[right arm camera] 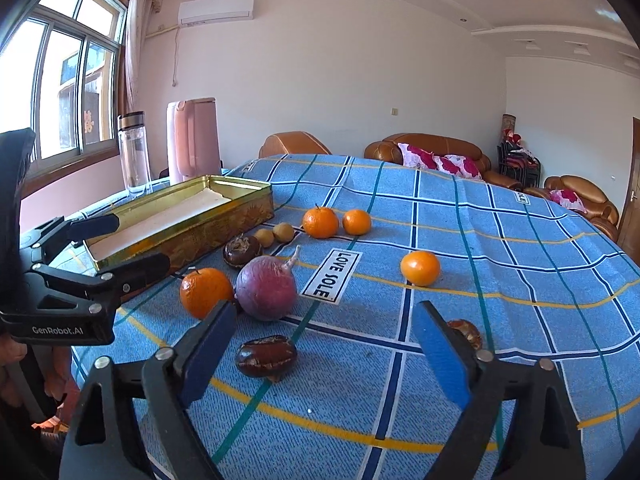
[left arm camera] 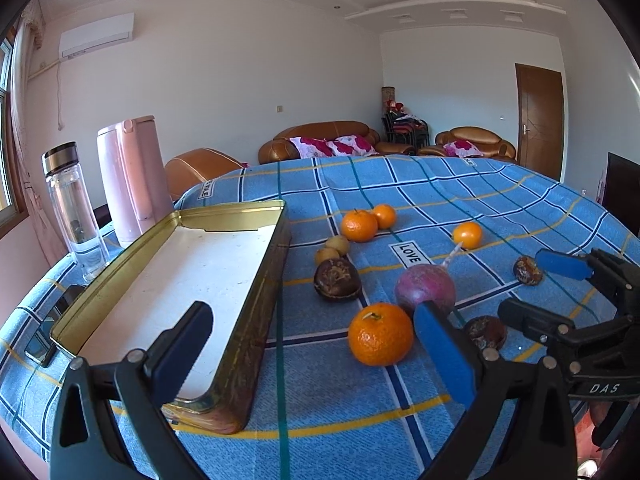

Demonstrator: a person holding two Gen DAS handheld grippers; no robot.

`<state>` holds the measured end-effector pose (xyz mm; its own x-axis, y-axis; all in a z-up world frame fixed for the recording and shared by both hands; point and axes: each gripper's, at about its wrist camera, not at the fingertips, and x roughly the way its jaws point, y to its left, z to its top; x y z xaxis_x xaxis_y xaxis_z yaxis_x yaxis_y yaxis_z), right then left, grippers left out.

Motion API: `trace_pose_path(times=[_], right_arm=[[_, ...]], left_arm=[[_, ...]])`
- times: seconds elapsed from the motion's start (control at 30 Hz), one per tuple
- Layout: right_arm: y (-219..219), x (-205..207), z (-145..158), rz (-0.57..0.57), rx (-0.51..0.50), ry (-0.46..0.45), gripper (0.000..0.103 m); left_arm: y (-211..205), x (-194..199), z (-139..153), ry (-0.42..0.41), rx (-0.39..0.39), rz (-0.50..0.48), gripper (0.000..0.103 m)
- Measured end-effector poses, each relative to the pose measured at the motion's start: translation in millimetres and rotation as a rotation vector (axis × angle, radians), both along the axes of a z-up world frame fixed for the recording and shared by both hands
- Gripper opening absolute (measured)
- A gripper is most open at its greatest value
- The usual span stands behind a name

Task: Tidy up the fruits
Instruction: 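Close the right tool on the dark brown fruit while the left tool grasps an orange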

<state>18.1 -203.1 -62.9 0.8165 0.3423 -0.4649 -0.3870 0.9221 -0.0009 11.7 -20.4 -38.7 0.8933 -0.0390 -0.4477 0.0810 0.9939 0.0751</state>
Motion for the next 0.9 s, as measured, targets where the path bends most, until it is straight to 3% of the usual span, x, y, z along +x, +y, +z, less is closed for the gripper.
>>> trace_pose_path(times=[0.1,0.27,0.4,0.6,0.77,0.9], right_arm=[[3.8,2.1,-7.3,0.022,-0.014,0.023,0.077],[13.0,2.2,-15.1,0.074,-0.04,0.053,0.077],[21.7,7.5,-24.9,0.123,-0.063,0.107,0.06],[22.8,9.0,-29.3,0.159,-0.054,0.134,0.043],[22.2,9.6,-29.7,0.169,-0.047,0.135,0.043],[22.4,9.5,-30.0,0.171,-0.047,0.132,0.043]], left_arm=[[-2.3,0.9,-1.7,0.008,-0.004,-0.018,0.091],[-10.8,2.5,-6.5,0.029,-0.003,-0.057,0.086],[-16.0,5.2,-10.2,0.046,-0.001,-0.079,0.084],[-20.8,17.6,-19.8,0.114,-0.019,-0.116,0.081],[-24.5,31.7,-29.2,0.173,-0.022,-0.132,0.071],[-23.6,38.5,-32.3,0.21,-0.05,-0.151,0.056]])
